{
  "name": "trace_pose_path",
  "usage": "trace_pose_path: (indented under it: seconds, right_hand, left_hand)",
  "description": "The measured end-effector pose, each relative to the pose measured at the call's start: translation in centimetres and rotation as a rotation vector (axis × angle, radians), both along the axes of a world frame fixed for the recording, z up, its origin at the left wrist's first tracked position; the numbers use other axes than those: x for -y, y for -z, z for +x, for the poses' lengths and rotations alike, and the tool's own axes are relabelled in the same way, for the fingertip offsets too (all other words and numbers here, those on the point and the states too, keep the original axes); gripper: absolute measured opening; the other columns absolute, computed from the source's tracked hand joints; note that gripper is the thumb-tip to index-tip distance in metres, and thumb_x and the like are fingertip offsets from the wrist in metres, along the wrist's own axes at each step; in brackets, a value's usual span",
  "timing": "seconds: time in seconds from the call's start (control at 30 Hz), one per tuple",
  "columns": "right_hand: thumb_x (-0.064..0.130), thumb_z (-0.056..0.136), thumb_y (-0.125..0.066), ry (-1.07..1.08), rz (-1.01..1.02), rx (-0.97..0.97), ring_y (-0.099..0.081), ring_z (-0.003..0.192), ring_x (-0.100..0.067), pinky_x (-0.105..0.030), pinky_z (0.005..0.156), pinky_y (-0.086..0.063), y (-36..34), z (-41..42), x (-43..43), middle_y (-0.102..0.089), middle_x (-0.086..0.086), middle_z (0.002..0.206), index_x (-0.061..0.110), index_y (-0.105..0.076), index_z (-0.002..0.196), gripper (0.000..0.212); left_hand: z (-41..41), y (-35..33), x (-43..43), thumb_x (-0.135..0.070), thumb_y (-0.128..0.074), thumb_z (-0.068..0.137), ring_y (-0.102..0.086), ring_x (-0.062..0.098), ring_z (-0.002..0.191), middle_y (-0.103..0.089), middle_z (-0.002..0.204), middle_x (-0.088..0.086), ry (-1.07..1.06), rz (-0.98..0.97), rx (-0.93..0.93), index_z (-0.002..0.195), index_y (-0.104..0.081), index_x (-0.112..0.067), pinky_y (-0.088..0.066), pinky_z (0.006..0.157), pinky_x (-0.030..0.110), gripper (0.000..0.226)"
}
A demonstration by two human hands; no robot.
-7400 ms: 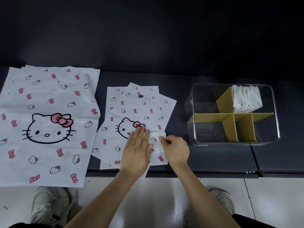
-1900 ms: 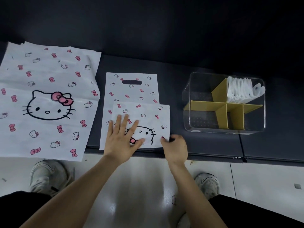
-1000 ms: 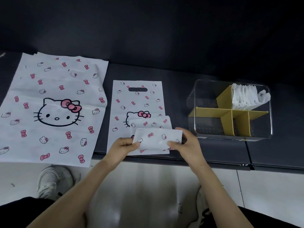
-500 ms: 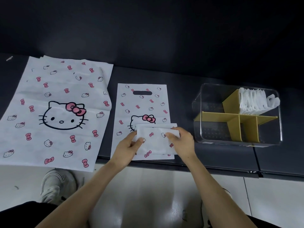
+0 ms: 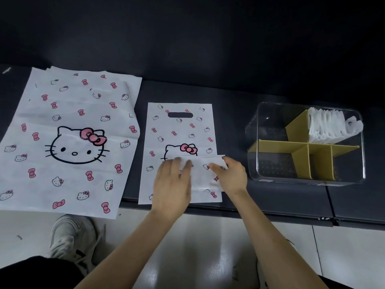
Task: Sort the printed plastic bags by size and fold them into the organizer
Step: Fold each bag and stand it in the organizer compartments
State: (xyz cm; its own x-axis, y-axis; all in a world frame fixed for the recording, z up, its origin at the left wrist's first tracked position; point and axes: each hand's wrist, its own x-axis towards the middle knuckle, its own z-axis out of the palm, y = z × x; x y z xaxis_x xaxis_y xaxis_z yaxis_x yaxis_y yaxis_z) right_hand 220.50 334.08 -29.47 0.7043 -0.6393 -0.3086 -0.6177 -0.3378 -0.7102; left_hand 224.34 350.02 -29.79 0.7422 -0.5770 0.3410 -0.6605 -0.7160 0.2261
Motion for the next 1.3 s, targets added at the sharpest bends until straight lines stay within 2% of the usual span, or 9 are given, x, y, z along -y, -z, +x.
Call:
trace_pose_path:
  seconds: [0.17, 0.37, 0.47, 0.57, 1.0, 1.07, 1.13, 1.23, 1.3]
  right_hand:
    - [0.029, 0.084, -0.067, 0.026, 0.008, 0.001, -0.064, 0.071, -0.022, -0.034, 0.066, -0.05, 0.3, 0.1, 0.0, -0.068, -0.001, 0.073, 0.012, -0.065, 0.083, 0.018]
    - [0.025, 0.083, -0.068, 0.137, 0.169, 0.053, -0.054, 0.06, -0.017, -0.032, 0.061, -0.044, 0.7, -0.6, 0.9, -0.06, -0.003, 0.062, 0.009, -0.054, 0.065, 0.028]
    - [0.016, 0.083, -0.065, 0.168, 0.178, 0.069, -0.042, 0.056, -0.017, -0.03, 0.057, -0.035, 1.1, -0.7, 1.0, -0.051, -0.011, 0.057, -0.002, -0.049, 0.063, 0.032]
    - [0.013, 0.083, -0.062, 0.187, 0.181, 0.035, -0.029, 0.051, -0.015, -0.026, 0.053, -0.025, 1.1, -0.1, 0.9, -0.035, -0.003, 0.05, 0.007, -0.037, 0.053, 0.039]
    - [0.015, 0.086, -0.061, 0.165, 0.074, -0.011, -0.043, 0.058, -0.02, -0.024, 0.052, -0.032, 0.9, 0.2, 0.9, -0.049, -0.007, 0.059, 0.007, -0.052, 0.069, 0.021]
    - [0.015, 0.084, -0.064, 0.092, -0.33, 0.006, -0.057, 0.067, -0.025, -0.026, 0.056, -0.042, -0.1, -0.2, -0.1, -0.063, -0.005, 0.074, 0.01, -0.062, 0.092, 0.009]
    - [0.023, 0.085, -0.062, -0.091, -0.73, 0.072, -0.063, 0.088, -0.03, -0.036, 0.071, -0.052, 0.5, -0.9, -1.1, -0.067, -0.01, 0.101, 0.012, -0.062, 0.115, 0.032]
    - [0.037, 0.101, -0.026, -0.47, -0.794, 0.007, -0.045, 0.129, -0.033, -0.052, 0.106, -0.032, 2.4, -2.1, -1.7, -0.049, -0.013, 0.141, 0.018, -0.047, 0.137, 0.046]
    - [0.042, 0.103, -0.01, -0.596, -0.729, -0.076, -0.027, 0.141, -0.029, -0.054, 0.111, -0.016, 3.4, -2.9, -1.4, -0.034, -0.009, 0.152, 0.021, -0.034, 0.144, 0.052]
  left_hand:
    - [0.0, 2.3, 0.2, -0.04, -0.012, 0.102, -0.042, 0.036, 0.132, -0.046, 0.142, 0.018, 0.117, 0.243, -0.234, 0.134, -0.052, -0.004, -0.02, 0.112, 0.04, 0.062]
    - [-0.4, 3.4, 0.5, -0.04, -0.019, 0.101, -0.023, 0.03, 0.142, -0.03, 0.152, 0.014, 0.072, 0.213, -0.293, 0.144, -0.038, -0.008, -0.01, 0.116, 0.038, 0.057]
    - [-0.3, 3.4, 0.5, -0.042, -0.012, 0.102, -0.024, 0.03, 0.142, -0.031, 0.151, 0.015, 0.059, 0.192, -0.302, 0.143, -0.039, -0.008, -0.008, 0.116, 0.037, 0.06]
    - [0.1, 3.0, 0.6, -0.041, -0.014, 0.102, -0.029, 0.032, 0.14, -0.037, 0.148, 0.017, 0.051, 0.151, -0.291, 0.14, -0.043, -0.005, -0.01, 0.116, 0.038, 0.06]
    - [0.9, 4.1, 0.1, -0.047, -0.013, 0.1, -0.019, 0.027, 0.144, -0.026, 0.154, 0.011, 0.088, 0.27, -0.243, 0.147, -0.03, -0.012, -0.012, 0.114, 0.043, 0.061]
    - [0.9, 4.1, 0.1, -0.052, -0.012, 0.1, -0.017, 0.026, 0.144, -0.025, 0.154, 0.011, 0.099, 0.266, -0.24, 0.147, -0.029, -0.015, -0.012, 0.113, 0.045, 0.063]
    - [0.9, 4.1, 0.1, -0.056, -0.013, 0.099, -0.016, 0.025, 0.144, -0.025, 0.154, 0.012, 0.106, 0.257, -0.244, 0.147, -0.031, -0.018, -0.012, 0.113, 0.047, 0.064]
    - [0.9, 4.1, 0.1, -0.057, -0.015, 0.098, -0.02, 0.027, 0.143, -0.029, 0.153, 0.015, 0.115, 0.233, -0.249, 0.146, -0.03, -0.019, -0.014, 0.114, 0.048, 0.063]
    - [0.9, 4.1, 0.0, -0.057, -0.013, 0.098, -0.02, 0.028, 0.143, -0.028, 0.153, 0.016, 0.114, 0.24, -0.255, 0.146, -0.029, -0.02, -0.013, 0.114, 0.049, 0.062]
